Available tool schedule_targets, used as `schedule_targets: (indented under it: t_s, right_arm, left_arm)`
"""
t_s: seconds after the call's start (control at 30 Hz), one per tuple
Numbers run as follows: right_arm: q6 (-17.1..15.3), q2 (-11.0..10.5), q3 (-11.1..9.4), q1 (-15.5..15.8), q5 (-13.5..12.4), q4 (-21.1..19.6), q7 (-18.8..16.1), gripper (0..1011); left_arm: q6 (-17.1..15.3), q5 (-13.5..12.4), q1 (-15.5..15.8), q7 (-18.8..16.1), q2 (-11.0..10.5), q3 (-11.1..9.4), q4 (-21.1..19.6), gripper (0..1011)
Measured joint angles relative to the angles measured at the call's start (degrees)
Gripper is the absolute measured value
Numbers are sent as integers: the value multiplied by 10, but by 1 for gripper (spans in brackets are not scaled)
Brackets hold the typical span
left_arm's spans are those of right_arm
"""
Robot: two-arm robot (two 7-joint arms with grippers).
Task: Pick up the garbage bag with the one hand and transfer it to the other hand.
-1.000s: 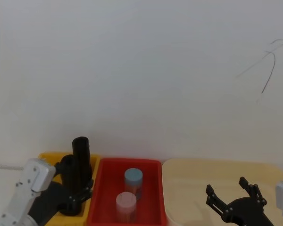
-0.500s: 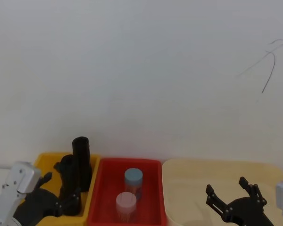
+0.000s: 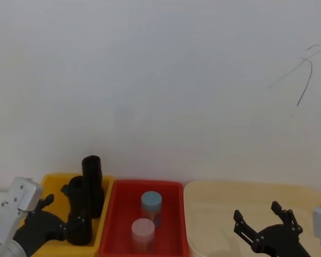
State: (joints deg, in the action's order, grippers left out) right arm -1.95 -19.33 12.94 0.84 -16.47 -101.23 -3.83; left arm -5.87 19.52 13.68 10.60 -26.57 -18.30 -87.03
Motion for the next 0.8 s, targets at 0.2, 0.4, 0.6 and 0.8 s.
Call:
schedule_targets:
  t_s: [0.2, 0.4, 0.6, 0.8]
  right_arm:
    - [0, 0, 0, 0, 0, 0, 0, 1000]
    - [0, 0, 0, 0, 0, 0, 0, 1000]
    - [0, 0, 0, 0, 0, 0, 0, 1000]
    - [0, 0, 0, 0, 0, 0, 0, 1000]
  left_arm:
    - [-5, -6, 14, 1, 10, -3, 16, 1001]
    - [-10, -12, 27, 0, 20, -6, 32, 1001]
    - [-13, -20, 39, -3, 31, -9, 49, 1001]
    - [-12, -29, 54, -4, 42, -14, 70, 1001]
